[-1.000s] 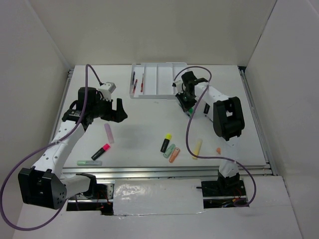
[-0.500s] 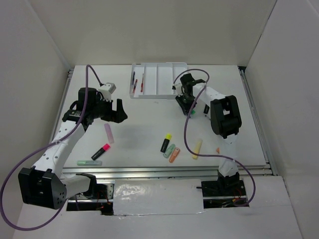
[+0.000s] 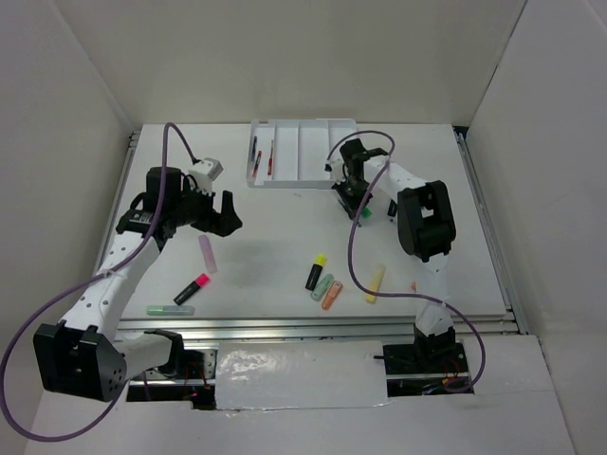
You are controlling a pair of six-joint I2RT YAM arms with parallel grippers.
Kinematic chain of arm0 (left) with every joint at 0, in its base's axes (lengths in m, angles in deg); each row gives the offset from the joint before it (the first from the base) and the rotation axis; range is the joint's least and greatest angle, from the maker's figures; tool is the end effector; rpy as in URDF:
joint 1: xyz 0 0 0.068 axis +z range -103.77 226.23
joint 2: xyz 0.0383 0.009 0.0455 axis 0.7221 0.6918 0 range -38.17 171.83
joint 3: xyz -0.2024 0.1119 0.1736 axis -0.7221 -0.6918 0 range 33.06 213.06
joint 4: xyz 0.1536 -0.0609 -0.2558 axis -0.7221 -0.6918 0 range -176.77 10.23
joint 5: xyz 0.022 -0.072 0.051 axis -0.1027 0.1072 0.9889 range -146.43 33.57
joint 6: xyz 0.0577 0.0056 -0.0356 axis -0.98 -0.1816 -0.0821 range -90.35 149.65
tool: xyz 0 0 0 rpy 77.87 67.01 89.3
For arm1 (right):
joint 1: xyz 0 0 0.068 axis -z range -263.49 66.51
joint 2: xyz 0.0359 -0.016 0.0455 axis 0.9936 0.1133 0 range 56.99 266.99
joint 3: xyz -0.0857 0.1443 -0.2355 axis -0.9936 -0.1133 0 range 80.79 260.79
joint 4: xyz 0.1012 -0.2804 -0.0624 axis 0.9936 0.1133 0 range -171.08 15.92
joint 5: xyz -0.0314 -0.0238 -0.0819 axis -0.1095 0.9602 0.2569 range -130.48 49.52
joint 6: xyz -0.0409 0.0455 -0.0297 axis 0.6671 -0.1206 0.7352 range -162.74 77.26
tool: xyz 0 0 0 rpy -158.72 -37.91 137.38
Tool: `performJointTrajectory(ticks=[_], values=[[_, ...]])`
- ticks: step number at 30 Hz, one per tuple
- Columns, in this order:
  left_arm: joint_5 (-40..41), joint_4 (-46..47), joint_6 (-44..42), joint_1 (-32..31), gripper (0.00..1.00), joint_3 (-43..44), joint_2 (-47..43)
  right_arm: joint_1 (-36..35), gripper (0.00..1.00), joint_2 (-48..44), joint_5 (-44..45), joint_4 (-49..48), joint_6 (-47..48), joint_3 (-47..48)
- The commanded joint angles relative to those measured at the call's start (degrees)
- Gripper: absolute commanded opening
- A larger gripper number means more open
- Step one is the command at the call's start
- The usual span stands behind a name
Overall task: Sort the stationery into containers
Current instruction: Pick up the pen from the center of the board.
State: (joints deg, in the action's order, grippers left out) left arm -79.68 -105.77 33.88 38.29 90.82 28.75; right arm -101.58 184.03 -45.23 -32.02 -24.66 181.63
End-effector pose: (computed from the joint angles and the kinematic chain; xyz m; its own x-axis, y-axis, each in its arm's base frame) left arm 0.3019 -0.0638 0.3132 -0.6017 0.0156 -0.7986 0.4033 0.8689 -0.2869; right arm 0.4825 0.1622 0.1390 -0.7717 -0.5774 -0.2667 -0.5985 0.8011 -0.0027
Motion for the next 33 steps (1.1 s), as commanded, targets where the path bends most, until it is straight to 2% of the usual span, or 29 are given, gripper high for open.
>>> performJointTrajectory(ticks=[1,4,6,7,9,11,14,18,22,27,29,33], values=[[-6.09,1.66,-10.69,0.21,0.99,0.69,-3.98,-1.25,0.00,-5.64,-5.14,3.50,0.37,-1.34],[-8.74,1.38,-18.52,-1.01,0.99,0.87,-6.78,-1.51,0.00,-11.35,-11.31,5.52,-0.59,-2.05],[-7.87,2.53,-22.84,-2.51,0.98,-0.10,-8.89,-1.51,0.00,-15.66,-19.03,7.45,-2.17,-2.22],[-7.96,3.58,-28.60,-4.43,0.97,-1.84,-11.26,-1.60,0.00,-17.08,-22.28,8.59,-2.53,-2.75],[-7.43,4.46,-34.87,-7.50,0.95,-4.48,-14.51,-2.74,0.00,-20.15,-29.41,9.82,-3.15,-4.24],[-6.82,2.73,-44.80,-9.97,0.94,-4.93,-15.06,-4.58,0.00,-21.65,-35.72,11.67,-2.36,-5.38],[-7.95,-1.15,-55.80,-14.46,0.87,-3.62,-15.06,-7.47,0.00,-23.07,-43.63,15.36,0.10,-7.14],[-9.45,-2.04,-66.60,-21.73,0.71,-2.92,-15.85,-12.74,0.00,-23.60,-48.32,19.49,4.66,-8.72],[-8.13,-5.55,-72.34,-30.45,0.61,-1.95,-14.62,-17.24,0.00,-23.33,-50.18,22.66,7.75,-9.78],[-9.36,-9.76,-71.56,-37.30,0.45,-0.19,-11.90,-19.97,0.00,-24.12,-50.79,23.71,9.60,-11.28],[-9.27,-10.47,-70.94,-38.89,0.42,0.07,-11.28,-19.97,0.00,-23.86,-51.23,24.59,10.56,-11.10],[-8.14,-9.95,-70.32,-40.74,0.46,-1.33,-11.46,-20.41,0.00,-24.12,-51.50,25.65,11.27,-10.66]])
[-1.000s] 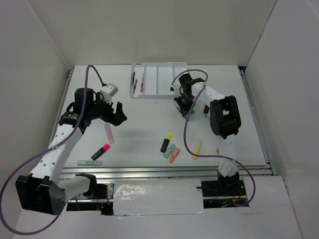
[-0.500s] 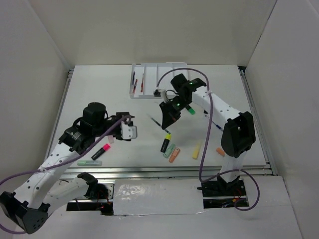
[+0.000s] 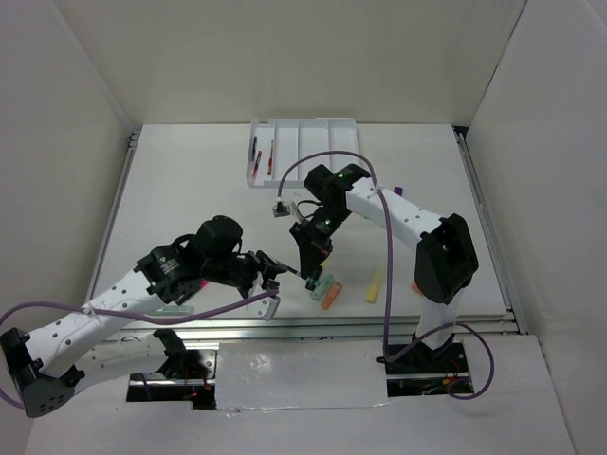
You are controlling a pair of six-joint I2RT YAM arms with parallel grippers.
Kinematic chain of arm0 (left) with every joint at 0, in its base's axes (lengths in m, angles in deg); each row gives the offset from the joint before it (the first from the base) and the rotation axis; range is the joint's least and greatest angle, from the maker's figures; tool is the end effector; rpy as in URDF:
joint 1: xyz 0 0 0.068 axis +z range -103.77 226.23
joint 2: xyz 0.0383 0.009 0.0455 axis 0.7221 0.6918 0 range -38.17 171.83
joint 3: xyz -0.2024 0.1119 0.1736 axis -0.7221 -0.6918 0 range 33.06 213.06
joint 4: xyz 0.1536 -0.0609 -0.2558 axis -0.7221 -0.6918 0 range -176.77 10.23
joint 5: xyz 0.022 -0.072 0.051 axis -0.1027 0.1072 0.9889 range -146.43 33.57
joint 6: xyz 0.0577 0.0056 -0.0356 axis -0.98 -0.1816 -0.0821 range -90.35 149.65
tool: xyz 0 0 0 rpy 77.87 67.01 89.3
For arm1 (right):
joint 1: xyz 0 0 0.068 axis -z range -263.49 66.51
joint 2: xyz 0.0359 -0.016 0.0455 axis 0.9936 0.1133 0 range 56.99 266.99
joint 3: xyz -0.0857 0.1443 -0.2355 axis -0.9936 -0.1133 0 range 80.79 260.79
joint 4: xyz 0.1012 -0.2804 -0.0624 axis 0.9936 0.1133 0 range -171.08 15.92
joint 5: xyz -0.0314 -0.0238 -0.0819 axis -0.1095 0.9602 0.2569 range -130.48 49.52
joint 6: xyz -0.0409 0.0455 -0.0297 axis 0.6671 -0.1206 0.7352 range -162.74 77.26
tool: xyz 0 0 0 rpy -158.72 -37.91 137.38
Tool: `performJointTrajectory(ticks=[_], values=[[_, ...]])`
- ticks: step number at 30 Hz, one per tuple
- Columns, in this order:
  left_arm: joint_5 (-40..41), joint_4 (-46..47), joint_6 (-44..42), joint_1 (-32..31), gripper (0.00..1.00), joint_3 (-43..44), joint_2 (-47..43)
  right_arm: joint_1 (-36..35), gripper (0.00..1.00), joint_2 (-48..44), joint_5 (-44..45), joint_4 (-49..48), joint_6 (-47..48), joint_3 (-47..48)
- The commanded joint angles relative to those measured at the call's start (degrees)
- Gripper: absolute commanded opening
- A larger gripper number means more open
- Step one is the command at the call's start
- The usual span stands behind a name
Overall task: Sort the stationery into containers
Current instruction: Pick up the pen from the center of the board.
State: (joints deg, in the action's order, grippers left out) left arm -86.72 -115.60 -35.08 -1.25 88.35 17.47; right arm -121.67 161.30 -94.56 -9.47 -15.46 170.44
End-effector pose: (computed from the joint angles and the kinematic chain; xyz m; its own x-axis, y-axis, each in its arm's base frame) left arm 0.1488 -0.2030 0.3319 0.6541 0.4421 -0.6137 0.7499 -0.2725 0.6028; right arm 0.2813 0.2773 0.2643 -0.5121 -0.7446 -0.4282 -0.7185 0.0982 0.6885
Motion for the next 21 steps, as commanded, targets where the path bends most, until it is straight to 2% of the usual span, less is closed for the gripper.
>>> performJointTrajectory(ticks=[1,4,6,21], values=[[-0.05,-0.03,-1.36,-2.08,0.50,0.70,0.17,-0.58,0.00,-1.22,-2.17,3.35,2.33,0.88],[2.84,0.58,0.12,-3.92,0.58,0.44,1.22,-1.11,0.00,-1.22,-2.60,3.97,2.77,1.14],[4.52,1.55,2.49,-4.90,0.59,0.17,1.49,-1.46,0.00,-1.13,-2.60,4.15,2.68,1.32],[11.03,4.46,5.05,-5.08,0.51,-1.76,3.95,-3.13,0.00,-1.39,-3.22,5.73,4.09,1.41]])
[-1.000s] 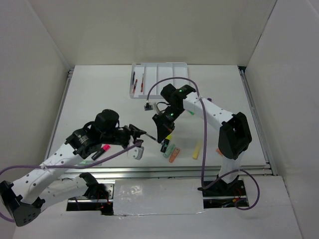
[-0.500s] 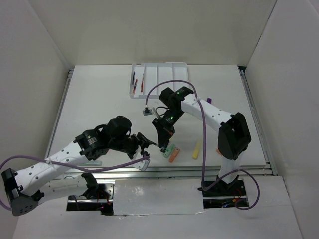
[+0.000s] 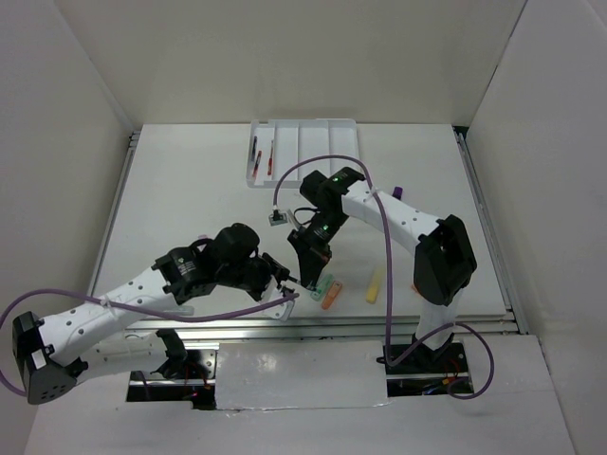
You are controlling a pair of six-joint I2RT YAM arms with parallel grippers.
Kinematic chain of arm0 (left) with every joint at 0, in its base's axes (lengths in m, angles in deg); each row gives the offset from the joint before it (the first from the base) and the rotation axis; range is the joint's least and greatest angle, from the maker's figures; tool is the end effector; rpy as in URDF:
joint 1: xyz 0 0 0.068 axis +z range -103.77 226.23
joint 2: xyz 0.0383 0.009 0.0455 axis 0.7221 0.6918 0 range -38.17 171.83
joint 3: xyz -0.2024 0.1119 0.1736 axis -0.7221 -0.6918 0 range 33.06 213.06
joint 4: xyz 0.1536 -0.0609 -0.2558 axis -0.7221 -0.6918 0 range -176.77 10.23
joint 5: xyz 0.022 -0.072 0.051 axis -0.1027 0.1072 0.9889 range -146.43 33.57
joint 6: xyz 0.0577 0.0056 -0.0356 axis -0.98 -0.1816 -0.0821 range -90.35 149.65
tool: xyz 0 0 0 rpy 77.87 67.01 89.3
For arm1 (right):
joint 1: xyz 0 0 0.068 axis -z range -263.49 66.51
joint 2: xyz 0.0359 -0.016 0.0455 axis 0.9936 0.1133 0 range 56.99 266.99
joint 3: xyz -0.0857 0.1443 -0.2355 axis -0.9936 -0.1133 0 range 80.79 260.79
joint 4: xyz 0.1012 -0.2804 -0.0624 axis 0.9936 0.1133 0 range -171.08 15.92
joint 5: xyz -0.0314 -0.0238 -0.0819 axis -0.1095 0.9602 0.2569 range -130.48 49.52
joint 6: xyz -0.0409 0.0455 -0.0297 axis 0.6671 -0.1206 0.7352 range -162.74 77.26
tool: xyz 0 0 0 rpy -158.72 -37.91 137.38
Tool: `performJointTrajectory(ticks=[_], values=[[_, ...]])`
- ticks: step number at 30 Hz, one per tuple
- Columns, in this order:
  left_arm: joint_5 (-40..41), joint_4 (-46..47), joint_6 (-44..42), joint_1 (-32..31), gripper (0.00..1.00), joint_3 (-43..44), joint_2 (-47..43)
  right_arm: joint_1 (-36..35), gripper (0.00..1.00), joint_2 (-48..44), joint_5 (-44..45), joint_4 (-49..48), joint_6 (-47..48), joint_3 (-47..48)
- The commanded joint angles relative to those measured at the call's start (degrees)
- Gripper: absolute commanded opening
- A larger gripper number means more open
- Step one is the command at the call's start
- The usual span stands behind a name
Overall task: Sort the stationery into containers
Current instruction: Pick up the pen from the center of the board, then place the pen in the storage box.
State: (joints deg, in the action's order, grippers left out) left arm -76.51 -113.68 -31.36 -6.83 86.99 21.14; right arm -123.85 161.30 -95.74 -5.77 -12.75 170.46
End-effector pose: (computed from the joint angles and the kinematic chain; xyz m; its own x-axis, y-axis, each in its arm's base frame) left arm 0.1464 -0.2259 0.3080 0.6119 0.5533 -0.5652 0.7741 -0.2722 0.5716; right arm 0.2650 0.2839 0.2651 -0.4753 -0.7776 -0.4115 -0.7009 0.0520 0.7114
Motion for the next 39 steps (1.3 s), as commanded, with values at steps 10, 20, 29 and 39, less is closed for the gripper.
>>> performJointTrajectory(ticks=[10,20,29,39], values=[[1.35,2.97,2.39,2.26,0.41,-0.23,1.60,-1.13,0.00,-1.22,-2.39,2.56,1.82,1.39],[0.65,1.83,3.00,1.99,0.16,-0.76,0.90,-0.86,0.13,-1.83,-1.95,1.25,0.07,1.12],[-2.42,2.00,10.81,2.43,0.00,-1.90,-1.92,18.80,0.47,-2.01,0.68,-2.44,-7.57,14.11],[-12.27,15.00,58.78,31.06,0.00,15.92,21.79,44.22,0.47,-15.18,20.45,-23.71,-16.90,-0.62]])
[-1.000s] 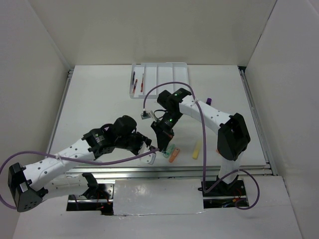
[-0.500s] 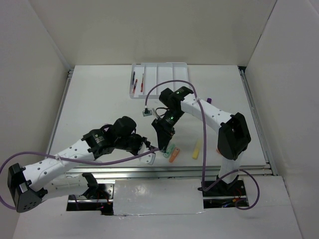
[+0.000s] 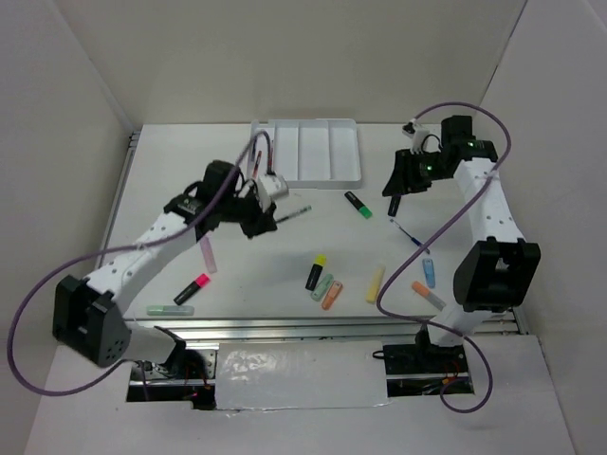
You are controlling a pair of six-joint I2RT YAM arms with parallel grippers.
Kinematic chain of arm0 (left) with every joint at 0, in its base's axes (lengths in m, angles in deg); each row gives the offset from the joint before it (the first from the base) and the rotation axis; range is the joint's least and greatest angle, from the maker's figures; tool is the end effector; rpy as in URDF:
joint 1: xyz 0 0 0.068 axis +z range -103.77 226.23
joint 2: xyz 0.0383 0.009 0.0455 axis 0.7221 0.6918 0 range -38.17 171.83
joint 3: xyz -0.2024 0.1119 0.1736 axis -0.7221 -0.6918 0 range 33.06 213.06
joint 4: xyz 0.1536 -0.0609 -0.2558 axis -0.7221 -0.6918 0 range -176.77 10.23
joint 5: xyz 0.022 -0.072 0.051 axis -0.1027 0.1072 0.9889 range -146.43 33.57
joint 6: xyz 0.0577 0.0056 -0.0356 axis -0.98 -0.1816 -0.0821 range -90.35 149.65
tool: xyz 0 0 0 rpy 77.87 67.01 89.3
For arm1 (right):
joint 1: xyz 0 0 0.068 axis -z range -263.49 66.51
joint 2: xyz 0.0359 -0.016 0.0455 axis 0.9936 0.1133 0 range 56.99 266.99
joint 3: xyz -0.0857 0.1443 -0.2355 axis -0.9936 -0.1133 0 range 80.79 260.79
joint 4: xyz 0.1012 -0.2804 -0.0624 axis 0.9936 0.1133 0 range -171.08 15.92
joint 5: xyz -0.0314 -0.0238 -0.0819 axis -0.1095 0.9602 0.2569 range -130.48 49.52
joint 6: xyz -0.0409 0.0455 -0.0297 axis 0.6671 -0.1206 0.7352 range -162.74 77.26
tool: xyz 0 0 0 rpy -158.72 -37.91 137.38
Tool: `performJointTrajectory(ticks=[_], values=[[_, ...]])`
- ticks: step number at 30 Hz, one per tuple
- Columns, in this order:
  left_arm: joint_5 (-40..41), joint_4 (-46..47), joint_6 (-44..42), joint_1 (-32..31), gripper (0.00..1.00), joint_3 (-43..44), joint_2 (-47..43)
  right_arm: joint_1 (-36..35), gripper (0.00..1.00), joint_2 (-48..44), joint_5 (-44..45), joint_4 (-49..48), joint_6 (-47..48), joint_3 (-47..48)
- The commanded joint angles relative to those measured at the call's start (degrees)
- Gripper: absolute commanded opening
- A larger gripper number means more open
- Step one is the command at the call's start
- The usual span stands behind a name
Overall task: Sort the stationery into containers
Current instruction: Place the pen in the storage box.
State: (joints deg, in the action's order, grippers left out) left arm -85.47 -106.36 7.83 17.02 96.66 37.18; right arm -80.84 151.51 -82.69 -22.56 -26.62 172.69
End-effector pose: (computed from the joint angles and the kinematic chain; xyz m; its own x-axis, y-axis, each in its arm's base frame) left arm 0.2848 -0.1896 0.3091 -0.2205 0.4957 -0.8401 0.9059 0.4233 0.0120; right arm 0.3916 0.0185 0.3398 -0.7601 -0.1706 -0.6270 -0.5212 0.7364 0.4314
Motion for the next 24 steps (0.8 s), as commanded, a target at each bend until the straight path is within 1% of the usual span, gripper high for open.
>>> performJointTrajectory(ticks=[1,2,3,4,5,6,7,8,10,14,17,21,24], values=[[-1.91,9.43,23.98,9.33,0.00,8.54,8.21,2.95,0.47,-6.01,9.15,-7.28,-3.11,-3.82],[-1.20,9.80,26.72,10.91,0.00,14.22,13.80,3.84,0.47,-7.15,9.95,-7.46,-3.29,-5.92],[-0.07,10.24,31.71,13.28,0.00,17.24,16.64,4.46,0.46,-7.50,10.40,-7.54,-3.20,-6.90],[4.64,10.24,34.37,13.83,0.00,20.31,19.28,4.90,0.46,-8.73,11.01,-7.89,-3.11,-8.13],[6.26,8.76,37.61,14.70,0.00,27.13,24.35,5.77,0.46,-9.52,11.89,-8.16,-3.02,-10.49],[7.32,8.66,38.60,14.97,0.00,30.07,26.84,6.22,0.46,-10.14,12.07,-8.51,-2.94,-11.73],[10.29,9.44,39.83,15.15,0.00,32.19,28.78,6.48,0.46,-11.28,12.16,-9.03,-2.85,-12.96],[11.45,10.23,41.49,15.15,0.00,36.38,32.54,7.01,0.46,-11.90,12.25,-9.39,-2.85,-15.15],[13.64,11.38,42.74,15.41,0.00,41.84,38.17,7.54,0.46,-13.13,12.86,-10.27,-3.02,-17.44],[17.52,13.66,47.13,16.38,0.00,48.11,45.75,8.15,0.46,-14.45,17.06,-10.88,-2.67,-20.17],[20.06,16.55,48.89,17.34,0.00,49.52,49.62,8.42,0.46,-15.77,20.23,-11.59,-2.24,-21.85],[22.53,18.42,49.07,17.87,0.00,51.01,54.54,8.86,0.46,-16.30,22.26,-11.50,-1.53,-22.64],[24.55,18.59,49.07,17.87,0.04,51.98,57.09,9.12,0.45,-16.03,22.70,-11.50,-1.62,-23.43]])
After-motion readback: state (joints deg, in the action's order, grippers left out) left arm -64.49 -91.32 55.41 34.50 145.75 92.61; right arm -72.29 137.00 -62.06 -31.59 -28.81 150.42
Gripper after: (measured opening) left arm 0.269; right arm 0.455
